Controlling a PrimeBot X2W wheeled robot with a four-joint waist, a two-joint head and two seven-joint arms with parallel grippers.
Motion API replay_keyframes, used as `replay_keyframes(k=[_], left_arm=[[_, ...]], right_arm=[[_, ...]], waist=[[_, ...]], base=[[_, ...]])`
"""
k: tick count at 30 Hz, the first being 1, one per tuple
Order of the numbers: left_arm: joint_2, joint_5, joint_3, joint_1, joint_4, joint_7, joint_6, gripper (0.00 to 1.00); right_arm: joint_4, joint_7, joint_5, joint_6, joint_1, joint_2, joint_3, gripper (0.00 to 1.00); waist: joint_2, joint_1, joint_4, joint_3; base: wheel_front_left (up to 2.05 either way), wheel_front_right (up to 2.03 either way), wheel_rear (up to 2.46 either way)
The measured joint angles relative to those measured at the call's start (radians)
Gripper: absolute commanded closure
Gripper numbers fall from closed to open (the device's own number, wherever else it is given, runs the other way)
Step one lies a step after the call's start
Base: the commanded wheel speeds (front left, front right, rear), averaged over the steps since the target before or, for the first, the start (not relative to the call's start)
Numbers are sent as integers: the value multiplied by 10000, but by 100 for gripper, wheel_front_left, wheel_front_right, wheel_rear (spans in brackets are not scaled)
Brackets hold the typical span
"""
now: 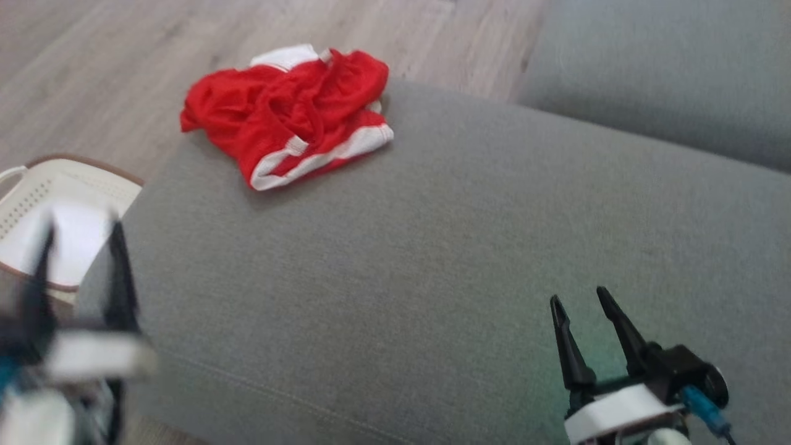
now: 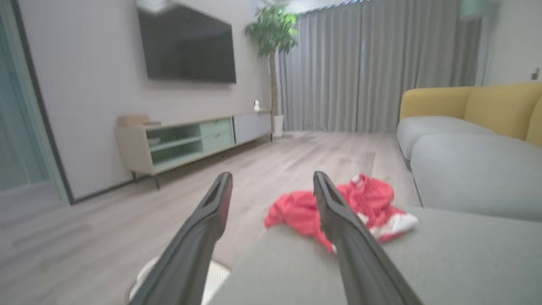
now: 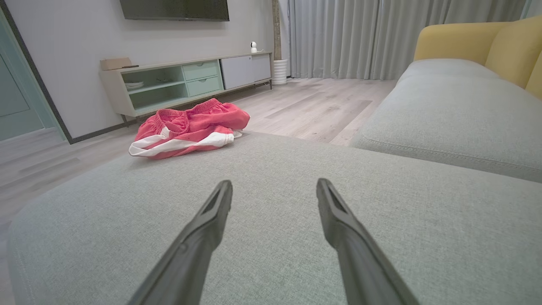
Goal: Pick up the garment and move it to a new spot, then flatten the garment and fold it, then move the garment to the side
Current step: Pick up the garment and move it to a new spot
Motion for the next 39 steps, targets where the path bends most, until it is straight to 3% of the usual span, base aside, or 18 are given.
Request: replay_keyframes(k=[7, 13, 14, 23, 30, 35, 36, 37, 38, 39], left_arm=[[1281, 174, -176, -4330, 140, 1239, -1083, 0], [1513, 196, -1195, -7354, 2568, 2057, -2082, 0], [1496, 155, -1630, -7918, 3473, 2330, -2222, 0], [1162, -966, -2790, -8688, 6767, 3325, -2422, 0], [1252, -2606, -4069, -8724, 7703, 4640, -2443, 0], [1593, -3237, -4339, -8937, 7885, 5112, -2451, 0], [1657, -3289, -4376, -9054, 7988, 5202, -2451, 6], [1703, -3348, -4422, -9128, 8050, 5275, -2451, 25], [1712, -3419, -4464, -9148, 8096, 5296, -2451, 56], [1718, -3461, -4535, -9149, 8146, 5296, -2449, 78]], right_arm=[[-527, 146, -648, 0, -910, -4, 12, 0], [-1097, 518, -1099, 0, -1523, -29, 199, 0], [-1292, 610, -1235, 0, -1685, -36, 270, 0], [-1992, 940, -1733, 0, -2426, -59, 293, 0], [-2194, 1014, -1893, 0, -2456, -65, 102, 0], [-2278, 1014, -1904, 0, -2455, -65, 94, 0], [-2284, 1014, -1904, 0, -2455, -65, 94, 0], [-2284, 1014, -1904, 0, -2455, -65, 94, 0], [-2282, 1014, -1904, 0, -2455, -65, 92, 0], [-2280, 1012, -1904, 0, -2455, -65, 92, 0]], waist=[[0, 2, -527, 902], [0, 3, -1176, 1857], [0, 3, -1398, 2215], [-1, 4, -2237, 3935], [-1, 3, -2677, 4883], [-1, 0, -2806, 5143], [0, 0, -2825, 5177], [0, 1, -2839, 5198], [0, 1, -2845, 5202], [0, 0, -2848, 5195]], base=[[0, 0, 0], [0, 0, 0], [0, 0, 0], [0, 0, 0], [0, 0, 0], [0, 0, 0], [0, 0, 0], [0, 0, 0], [0, 0, 0], [0, 0, 0]])
